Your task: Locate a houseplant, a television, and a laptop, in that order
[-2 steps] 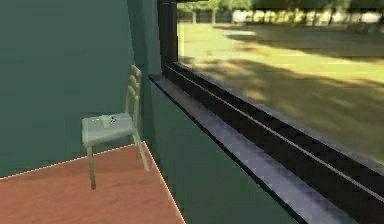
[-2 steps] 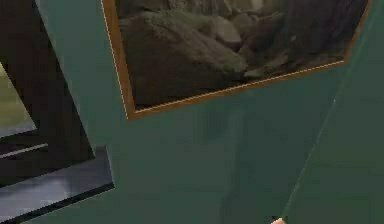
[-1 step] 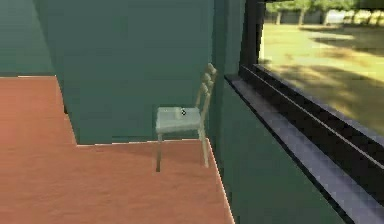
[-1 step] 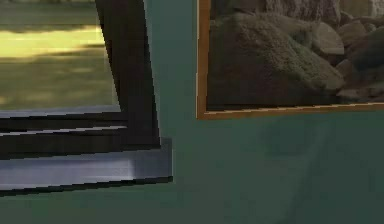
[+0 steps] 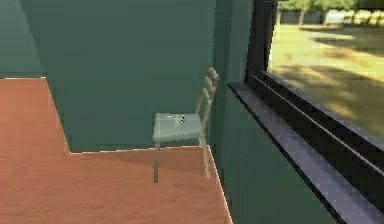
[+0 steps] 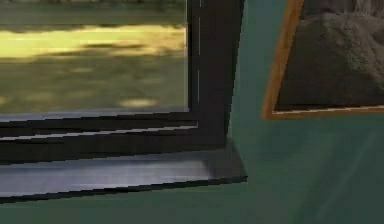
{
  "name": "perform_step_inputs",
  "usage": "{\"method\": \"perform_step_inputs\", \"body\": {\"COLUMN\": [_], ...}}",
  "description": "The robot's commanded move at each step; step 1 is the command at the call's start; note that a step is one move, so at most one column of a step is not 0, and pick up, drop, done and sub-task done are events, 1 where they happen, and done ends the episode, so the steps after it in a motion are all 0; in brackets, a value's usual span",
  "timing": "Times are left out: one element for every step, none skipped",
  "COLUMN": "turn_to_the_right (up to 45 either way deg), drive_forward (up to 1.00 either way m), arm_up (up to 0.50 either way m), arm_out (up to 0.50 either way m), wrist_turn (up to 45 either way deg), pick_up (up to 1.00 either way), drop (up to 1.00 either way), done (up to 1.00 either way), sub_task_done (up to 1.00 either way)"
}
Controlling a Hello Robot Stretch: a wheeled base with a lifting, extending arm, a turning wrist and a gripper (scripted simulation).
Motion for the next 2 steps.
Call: {"method": "perform_step_inputs", "body": {"turn_to_the_right": [-45.0,-3.0], "drive_forward": [0.00,0.00], "arm_up": [0.00,0.00], "arm_out": [0.00,0.00], "wrist_turn": [0.0,0.0], "pick_up": [0.00,0.00], "drop": [0.00,0.00], "done": [0.00,0.00], "sub_task_done": [0.00,0.00]}}
